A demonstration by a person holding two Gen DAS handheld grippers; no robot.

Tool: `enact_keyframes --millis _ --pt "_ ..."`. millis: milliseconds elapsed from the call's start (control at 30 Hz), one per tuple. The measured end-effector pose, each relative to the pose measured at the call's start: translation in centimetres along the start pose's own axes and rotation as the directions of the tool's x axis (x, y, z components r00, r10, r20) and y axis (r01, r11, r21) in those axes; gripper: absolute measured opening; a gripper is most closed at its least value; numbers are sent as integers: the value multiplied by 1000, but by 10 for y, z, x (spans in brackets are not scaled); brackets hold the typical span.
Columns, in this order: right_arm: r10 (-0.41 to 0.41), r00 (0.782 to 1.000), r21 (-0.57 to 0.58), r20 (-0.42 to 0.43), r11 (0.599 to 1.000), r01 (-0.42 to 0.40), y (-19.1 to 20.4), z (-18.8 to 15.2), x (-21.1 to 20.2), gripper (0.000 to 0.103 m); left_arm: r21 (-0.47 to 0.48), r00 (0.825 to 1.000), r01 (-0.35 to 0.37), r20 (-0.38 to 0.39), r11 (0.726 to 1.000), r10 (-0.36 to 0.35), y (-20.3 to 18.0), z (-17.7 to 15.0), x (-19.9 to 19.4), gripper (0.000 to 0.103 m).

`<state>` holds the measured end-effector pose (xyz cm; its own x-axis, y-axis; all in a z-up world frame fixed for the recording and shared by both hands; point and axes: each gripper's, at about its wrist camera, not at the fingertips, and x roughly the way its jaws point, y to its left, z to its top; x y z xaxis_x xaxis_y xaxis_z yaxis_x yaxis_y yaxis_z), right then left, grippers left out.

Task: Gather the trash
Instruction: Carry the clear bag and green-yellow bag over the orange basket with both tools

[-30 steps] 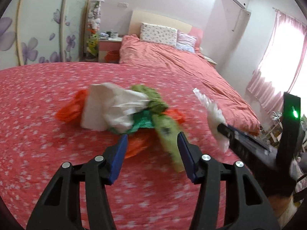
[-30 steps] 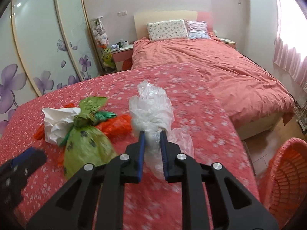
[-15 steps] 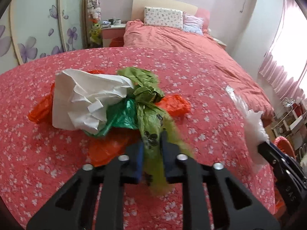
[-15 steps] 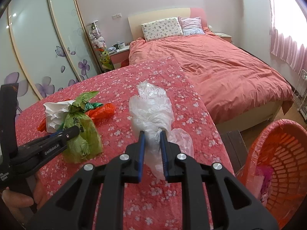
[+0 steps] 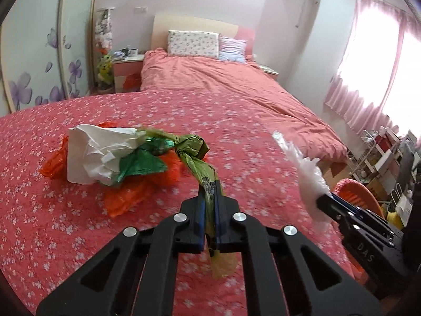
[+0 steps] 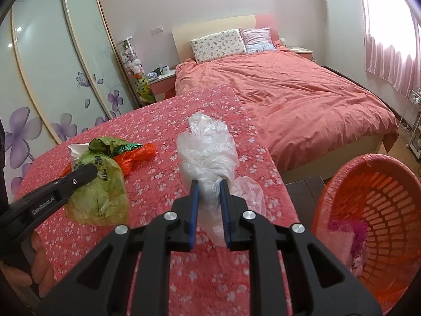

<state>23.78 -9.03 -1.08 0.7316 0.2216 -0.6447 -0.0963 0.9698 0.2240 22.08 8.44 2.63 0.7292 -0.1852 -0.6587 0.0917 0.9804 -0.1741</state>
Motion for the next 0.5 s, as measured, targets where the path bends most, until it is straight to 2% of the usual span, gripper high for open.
enact_keyframes --millis 500 --pt "-90 992 37 83 996 87 -45 -24 -61 17 99 992 127 5 987 -128 -61 -12 -8 5"
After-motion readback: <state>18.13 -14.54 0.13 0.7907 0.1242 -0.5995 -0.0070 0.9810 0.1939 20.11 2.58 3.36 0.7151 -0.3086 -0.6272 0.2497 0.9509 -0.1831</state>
